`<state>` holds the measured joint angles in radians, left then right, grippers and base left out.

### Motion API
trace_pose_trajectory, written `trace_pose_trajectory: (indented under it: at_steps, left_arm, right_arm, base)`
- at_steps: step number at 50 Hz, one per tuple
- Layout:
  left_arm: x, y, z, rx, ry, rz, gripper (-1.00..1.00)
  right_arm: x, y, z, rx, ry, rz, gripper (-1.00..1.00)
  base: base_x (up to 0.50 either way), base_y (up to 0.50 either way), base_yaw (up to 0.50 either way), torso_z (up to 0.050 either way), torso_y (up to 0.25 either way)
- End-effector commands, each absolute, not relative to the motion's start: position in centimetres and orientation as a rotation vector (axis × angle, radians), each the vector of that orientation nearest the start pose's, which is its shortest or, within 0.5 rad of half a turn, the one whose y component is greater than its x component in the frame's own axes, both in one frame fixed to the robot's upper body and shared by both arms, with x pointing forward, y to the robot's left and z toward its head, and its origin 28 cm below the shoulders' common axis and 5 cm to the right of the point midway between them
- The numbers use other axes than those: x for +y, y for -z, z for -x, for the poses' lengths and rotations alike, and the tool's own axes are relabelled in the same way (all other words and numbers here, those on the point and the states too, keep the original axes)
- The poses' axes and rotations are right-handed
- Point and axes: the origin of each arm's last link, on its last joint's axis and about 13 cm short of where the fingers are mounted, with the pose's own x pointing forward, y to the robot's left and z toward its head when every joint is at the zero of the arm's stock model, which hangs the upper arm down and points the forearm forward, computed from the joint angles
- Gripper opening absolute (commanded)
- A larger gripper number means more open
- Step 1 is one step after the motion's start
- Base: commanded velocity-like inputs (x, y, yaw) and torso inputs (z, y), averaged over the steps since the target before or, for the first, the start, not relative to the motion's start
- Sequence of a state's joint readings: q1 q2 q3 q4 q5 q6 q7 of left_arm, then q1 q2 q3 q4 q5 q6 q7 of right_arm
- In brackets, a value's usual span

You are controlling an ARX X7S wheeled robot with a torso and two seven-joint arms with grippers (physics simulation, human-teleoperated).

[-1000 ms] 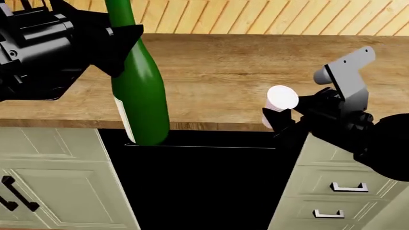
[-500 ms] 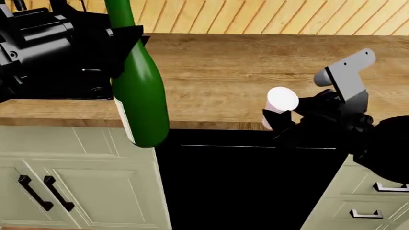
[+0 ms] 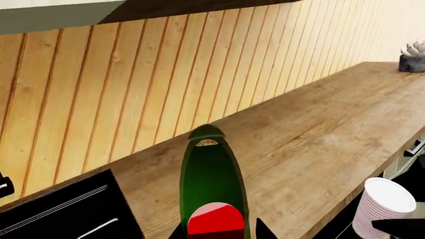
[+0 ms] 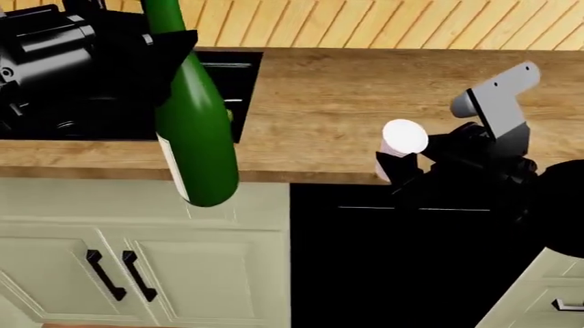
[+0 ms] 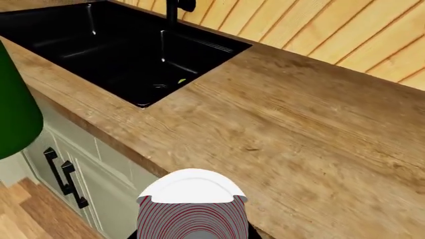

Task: Pick the bottle and cup and place them in the sink. Then turn on the water.

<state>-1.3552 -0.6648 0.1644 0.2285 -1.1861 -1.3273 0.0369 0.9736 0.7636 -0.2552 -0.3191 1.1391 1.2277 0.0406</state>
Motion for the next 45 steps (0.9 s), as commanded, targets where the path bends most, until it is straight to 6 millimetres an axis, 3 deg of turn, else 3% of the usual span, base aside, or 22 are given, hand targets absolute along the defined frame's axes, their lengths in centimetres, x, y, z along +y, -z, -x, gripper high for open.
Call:
trace_pose_trajectory:
  at_steps: [1,45]
  left_arm:
    - [29.05,-36.82,-25.99,-0.073,0.589,-0.154,-1.00]
    - [29.11,-36.90,-25.91,-0.080,0.587,-0.152,-1.00]
  right_arm:
    - [-18.13,-26.93,-26.38,0.252,-0.509,0.206,-1.00]
    - [-18.25,-26.95,-26.21,0.253,-0.503,0.211,-1.00]
  base:
    - [-0.50,-0.01,0.00,0.000,0.000]
    - [-0.50,-0.01,0.00,0.000,0.001]
